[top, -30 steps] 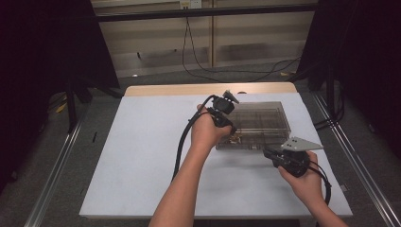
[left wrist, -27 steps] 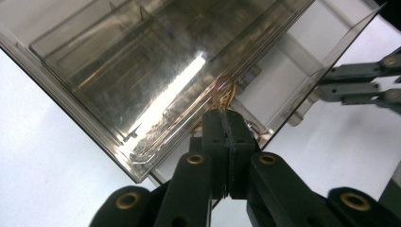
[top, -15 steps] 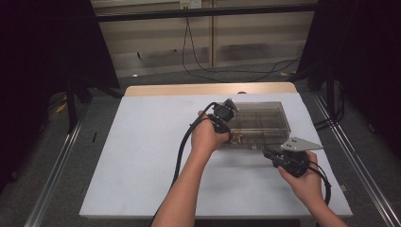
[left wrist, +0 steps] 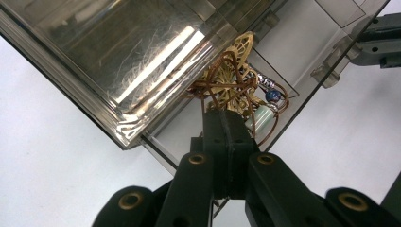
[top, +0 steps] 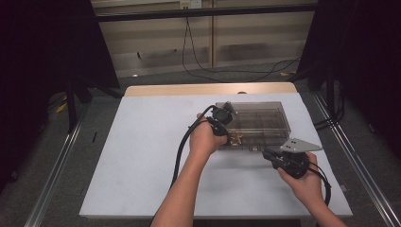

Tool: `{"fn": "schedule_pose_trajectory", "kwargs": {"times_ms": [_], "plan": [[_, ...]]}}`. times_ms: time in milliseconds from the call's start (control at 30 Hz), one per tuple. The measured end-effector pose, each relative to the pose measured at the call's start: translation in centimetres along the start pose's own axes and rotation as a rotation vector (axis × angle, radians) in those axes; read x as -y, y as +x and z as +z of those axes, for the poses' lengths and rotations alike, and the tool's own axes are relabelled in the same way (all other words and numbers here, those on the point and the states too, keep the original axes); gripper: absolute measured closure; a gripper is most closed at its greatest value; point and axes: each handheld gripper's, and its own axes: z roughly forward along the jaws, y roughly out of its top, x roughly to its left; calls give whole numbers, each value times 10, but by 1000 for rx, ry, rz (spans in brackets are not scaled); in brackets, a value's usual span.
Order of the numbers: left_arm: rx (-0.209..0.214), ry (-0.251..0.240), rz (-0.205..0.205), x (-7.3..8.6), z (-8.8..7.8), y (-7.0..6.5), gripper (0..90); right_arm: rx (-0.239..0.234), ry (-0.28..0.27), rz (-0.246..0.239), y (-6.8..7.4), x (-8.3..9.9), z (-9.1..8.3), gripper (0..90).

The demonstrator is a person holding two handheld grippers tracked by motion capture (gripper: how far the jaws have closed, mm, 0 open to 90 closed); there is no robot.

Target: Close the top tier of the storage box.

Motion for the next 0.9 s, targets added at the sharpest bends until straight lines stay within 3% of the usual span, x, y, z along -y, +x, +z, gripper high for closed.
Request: {"fn": "schedule_pose_trajectory", "kwargs": {"times_ms": [500, 900], "plan": [[10, 10, 14, 0, 1, -3, 900, 2, 0, -4, 0, 2, -4, 839], [-25, -3, -2, -2, 3, 1, 896, 5, 1, -4, 0, 3, -3, 840]]}}
